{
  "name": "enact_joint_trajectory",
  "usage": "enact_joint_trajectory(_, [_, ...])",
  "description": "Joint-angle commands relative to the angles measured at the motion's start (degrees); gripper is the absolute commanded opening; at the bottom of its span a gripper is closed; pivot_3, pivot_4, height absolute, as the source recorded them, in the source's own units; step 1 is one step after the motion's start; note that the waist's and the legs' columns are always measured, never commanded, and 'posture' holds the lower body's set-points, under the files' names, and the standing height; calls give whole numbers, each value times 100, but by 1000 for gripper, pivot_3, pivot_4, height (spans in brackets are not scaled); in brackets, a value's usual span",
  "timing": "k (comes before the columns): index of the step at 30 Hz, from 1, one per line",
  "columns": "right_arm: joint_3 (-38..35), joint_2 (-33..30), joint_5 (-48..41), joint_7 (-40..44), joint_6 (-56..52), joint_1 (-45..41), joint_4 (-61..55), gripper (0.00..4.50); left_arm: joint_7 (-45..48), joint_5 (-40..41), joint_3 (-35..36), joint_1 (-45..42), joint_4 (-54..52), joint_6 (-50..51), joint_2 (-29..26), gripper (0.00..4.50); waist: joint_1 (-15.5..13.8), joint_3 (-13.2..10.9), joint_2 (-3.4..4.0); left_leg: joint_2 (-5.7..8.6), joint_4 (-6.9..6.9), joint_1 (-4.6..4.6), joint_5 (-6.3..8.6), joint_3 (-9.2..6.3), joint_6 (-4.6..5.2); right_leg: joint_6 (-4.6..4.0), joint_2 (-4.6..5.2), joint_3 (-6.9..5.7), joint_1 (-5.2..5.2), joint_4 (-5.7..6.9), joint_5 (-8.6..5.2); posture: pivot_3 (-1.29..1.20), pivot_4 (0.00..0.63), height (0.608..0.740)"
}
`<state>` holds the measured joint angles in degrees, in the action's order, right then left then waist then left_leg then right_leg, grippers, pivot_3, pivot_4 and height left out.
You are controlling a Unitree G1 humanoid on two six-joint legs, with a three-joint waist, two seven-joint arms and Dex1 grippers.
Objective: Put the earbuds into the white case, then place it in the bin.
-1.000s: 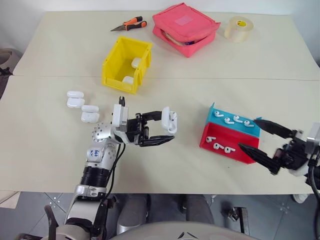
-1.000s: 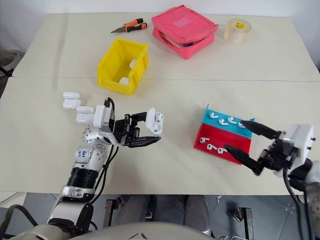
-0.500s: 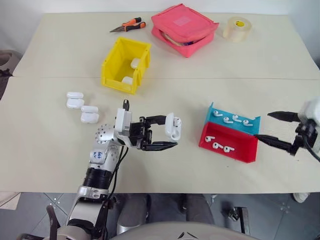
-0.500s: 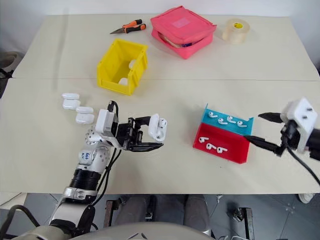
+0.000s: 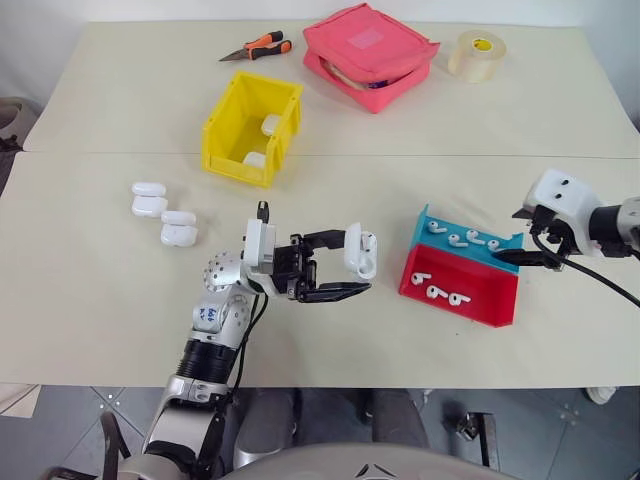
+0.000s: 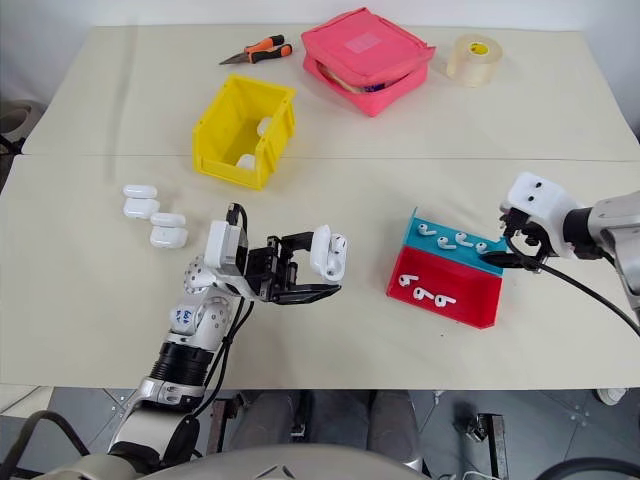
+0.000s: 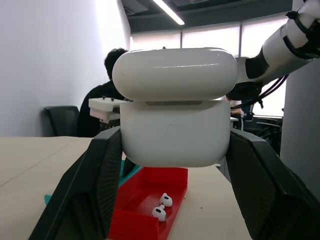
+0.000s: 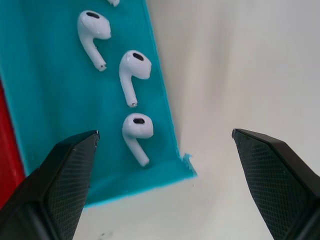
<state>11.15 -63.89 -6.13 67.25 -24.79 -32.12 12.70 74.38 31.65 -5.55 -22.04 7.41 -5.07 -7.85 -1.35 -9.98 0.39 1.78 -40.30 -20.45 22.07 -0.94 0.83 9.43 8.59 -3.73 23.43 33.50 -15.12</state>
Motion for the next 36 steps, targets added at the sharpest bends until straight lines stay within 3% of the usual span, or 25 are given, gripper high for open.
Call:
enact_joint_trajectory(1, [55,68,276,163,335,-231,193,4455,-70,23,4,61,-229,-106,27,2760,2,0,0,0,0,0,0,0,0,0,0,0,0,0,0,0,150,740])
enact_joint_trajectory(5, [250,217,515,379,492,-427,406,4288,-111,21,1,71,-228,-135,41,2760,7,0,0,0,0,0,0,2,-1,1,0,-1,0,0,0,0,150,740])
enact_joint_trajectory(7, [332,251,657,479,662,-487,528,3872,-122,21,3,55,-199,-159,48,2760,5,0,0,-1,-1,0,-1,2,-1,1,0,-1,0,0,0,0,150,740])
enact_joint_trajectory(12, [506,352,896,752,803,-631,678,2211,-143,26,13,45,-175,-198,47,2760,11,0,0,-1,-3,1,-1,5,-2,1,-1,-3,-2,0,0,0,150,740])
enact_joint_trajectory(32, [652,494,1452,1270,1279,-967,1285,2211,-181,28,25,25,-205,-205,-2,2760,3,0,0,0,-12,0,0,5,-3,1,0,-7,-7,2,1,0,150,740])
enact_joint_trajectory(36, [641,514,1474,1324,1265,-938,1290,1392,-198,29,24,23,-213,-205,0,2760,10,0,0,-1,-14,0,0,5,-3,1,-1,-8,-8,2,1,0,150,740])
